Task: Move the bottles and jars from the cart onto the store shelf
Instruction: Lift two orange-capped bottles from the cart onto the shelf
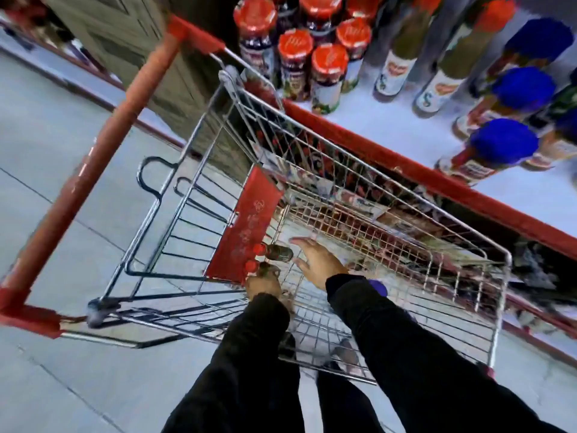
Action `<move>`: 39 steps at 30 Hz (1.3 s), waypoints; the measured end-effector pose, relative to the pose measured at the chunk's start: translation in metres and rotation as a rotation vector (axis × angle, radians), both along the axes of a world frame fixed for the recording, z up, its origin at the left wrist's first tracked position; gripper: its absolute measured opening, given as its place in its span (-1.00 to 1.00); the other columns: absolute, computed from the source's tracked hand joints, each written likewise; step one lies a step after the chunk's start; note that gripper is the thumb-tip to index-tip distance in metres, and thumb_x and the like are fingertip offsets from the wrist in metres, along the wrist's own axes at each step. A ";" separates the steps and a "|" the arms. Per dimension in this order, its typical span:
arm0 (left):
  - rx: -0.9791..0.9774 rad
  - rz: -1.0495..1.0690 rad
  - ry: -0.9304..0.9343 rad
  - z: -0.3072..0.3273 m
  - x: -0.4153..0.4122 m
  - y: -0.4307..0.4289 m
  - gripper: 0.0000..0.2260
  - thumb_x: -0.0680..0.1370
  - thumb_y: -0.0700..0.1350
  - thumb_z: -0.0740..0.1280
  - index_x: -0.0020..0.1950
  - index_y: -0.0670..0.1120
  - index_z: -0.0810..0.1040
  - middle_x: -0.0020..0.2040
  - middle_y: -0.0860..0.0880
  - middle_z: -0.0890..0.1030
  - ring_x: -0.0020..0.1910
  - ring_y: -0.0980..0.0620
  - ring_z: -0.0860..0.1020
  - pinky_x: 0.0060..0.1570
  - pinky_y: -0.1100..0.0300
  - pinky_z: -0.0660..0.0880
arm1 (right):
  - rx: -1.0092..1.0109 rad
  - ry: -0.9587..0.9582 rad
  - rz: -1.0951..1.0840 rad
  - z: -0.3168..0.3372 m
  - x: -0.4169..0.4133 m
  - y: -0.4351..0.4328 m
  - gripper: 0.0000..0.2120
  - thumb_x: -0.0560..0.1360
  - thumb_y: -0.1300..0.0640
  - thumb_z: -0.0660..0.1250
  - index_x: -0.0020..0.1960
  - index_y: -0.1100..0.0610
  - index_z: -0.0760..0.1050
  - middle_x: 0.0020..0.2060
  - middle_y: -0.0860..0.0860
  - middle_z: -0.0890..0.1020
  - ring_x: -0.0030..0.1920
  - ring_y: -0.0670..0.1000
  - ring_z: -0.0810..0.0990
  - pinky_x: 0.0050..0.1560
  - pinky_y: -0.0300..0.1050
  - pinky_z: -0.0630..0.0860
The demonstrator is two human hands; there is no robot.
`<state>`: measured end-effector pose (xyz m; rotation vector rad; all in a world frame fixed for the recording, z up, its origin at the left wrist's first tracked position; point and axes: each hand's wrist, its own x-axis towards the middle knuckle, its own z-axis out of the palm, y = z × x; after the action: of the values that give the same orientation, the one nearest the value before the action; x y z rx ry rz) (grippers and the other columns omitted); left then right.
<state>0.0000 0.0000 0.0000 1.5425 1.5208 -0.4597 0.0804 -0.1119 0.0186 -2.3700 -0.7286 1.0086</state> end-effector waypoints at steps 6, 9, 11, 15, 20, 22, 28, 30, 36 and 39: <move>0.010 0.239 0.066 -0.044 0.011 0.011 -0.47 0.61 0.03 0.31 0.36 -0.39 0.44 0.34 -0.36 0.52 0.35 -0.32 0.48 0.34 -0.05 0.40 | -0.017 0.083 0.010 -0.054 0.014 0.044 -0.55 0.61 0.19 0.26 0.49 0.05 0.35 0.46 0.05 0.45 0.38 0.14 0.49 0.39 0.05 0.42; 0.089 0.285 0.069 -0.060 0.011 0.009 -0.49 0.59 0.05 0.33 0.29 -0.39 0.50 0.27 -0.37 0.56 0.29 -0.33 0.53 0.29 -0.10 0.45 | -0.018 0.092 0.033 -0.079 0.015 0.061 -0.53 0.58 0.23 0.30 0.46 0.04 0.39 0.44 0.05 0.47 0.38 0.14 0.50 0.40 0.03 0.42; 0.135 0.290 0.081 -0.067 0.011 0.006 -0.48 0.59 0.06 0.33 0.30 -0.37 0.47 0.26 -0.35 0.56 0.29 -0.31 0.53 0.27 -0.07 0.46 | -0.008 0.114 0.038 -0.095 0.014 0.068 -0.51 0.54 0.25 0.35 0.45 0.03 0.41 0.43 0.05 0.49 0.38 0.13 0.50 0.41 0.03 0.42; 0.208 0.349 0.065 -0.074 0.015 0.004 -0.50 0.60 0.01 0.32 0.35 -0.36 0.40 0.28 -0.35 0.54 0.30 -0.30 0.52 0.22 -0.03 0.43 | 0.033 0.082 0.023 -0.112 0.012 0.071 -0.51 0.49 0.23 0.42 0.40 0.04 0.46 0.36 0.06 0.56 0.32 0.14 0.55 0.34 0.04 0.48; 0.249 0.336 0.029 -0.074 0.012 -0.004 -0.50 0.61 -0.03 0.31 0.39 -0.33 0.28 0.31 -0.37 0.49 0.30 -0.34 0.50 0.22 -0.07 0.40 | 0.128 0.130 -0.153 -0.111 0.012 0.046 -0.56 0.48 0.20 0.45 0.34 0.07 0.54 0.20 0.11 0.68 0.22 0.12 0.63 0.32 0.02 0.50; 0.252 0.265 0.016 -0.068 0.010 -0.007 -0.49 0.61 -0.04 0.31 0.42 -0.31 0.25 0.31 -0.38 0.49 0.30 -0.36 0.49 0.22 -0.09 0.40 | 0.132 0.134 -0.212 -0.105 0.010 0.027 -0.56 0.47 0.19 0.46 0.34 0.06 0.54 0.18 0.10 0.69 0.22 0.10 0.63 0.32 -0.06 0.48; 0.289 -0.030 -0.128 -0.032 0.002 -0.009 -0.64 0.60 -0.13 0.29 0.30 -0.27 0.30 0.15 -0.37 0.58 0.17 -0.32 0.56 0.07 -0.03 0.43 | 0.155 0.135 -0.399 -0.063 0.003 -0.018 -0.55 0.49 0.16 0.46 0.36 0.09 0.53 0.22 0.08 0.67 0.24 0.05 0.61 0.24 -0.26 0.38; 0.301 -0.108 -0.201 -0.013 0.000 -0.011 -0.72 0.60 -0.16 0.29 0.25 -0.22 0.33 0.09 -0.31 0.61 0.12 -0.30 0.59 -0.03 0.04 0.40 | 0.172 0.094 -0.456 -0.041 0.001 -0.031 -0.54 0.48 0.12 0.47 0.36 0.09 0.53 0.23 0.07 0.67 0.26 0.06 0.59 0.24 -0.26 0.36; 0.307 -0.228 -0.453 0.047 0.005 -0.013 -0.74 0.58 -0.10 0.35 0.21 -0.16 0.41 0.04 -0.24 0.67 0.04 -0.24 0.63 -0.02 0.10 0.45 | 0.265 0.004 -0.623 0.031 -0.001 -0.060 -0.49 0.47 0.02 0.48 0.39 0.09 0.50 0.33 0.07 0.60 0.37 0.06 0.51 0.43 -0.06 0.34; 0.334 -0.316 -0.641 0.077 0.016 -0.011 -0.78 0.55 -0.11 0.39 0.15 -0.11 0.47 0.01 -0.12 0.68 0.02 -0.15 0.63 -0.01 0.13 0.47 | 0.329 -0.047 -0.690 0.069 0.003 -0.071 -0.51 0.46 -0.01 0.49 0.36 0.06 0.53 0.28 0.01 0.63 0.22 -0.14 0.51 0.28 -0.30 0.31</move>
<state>0.0155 -0.0109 0.0771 1.9576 0.8856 0.1329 0.0830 -0.1828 0.0877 -2.1078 -0.0487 0.4911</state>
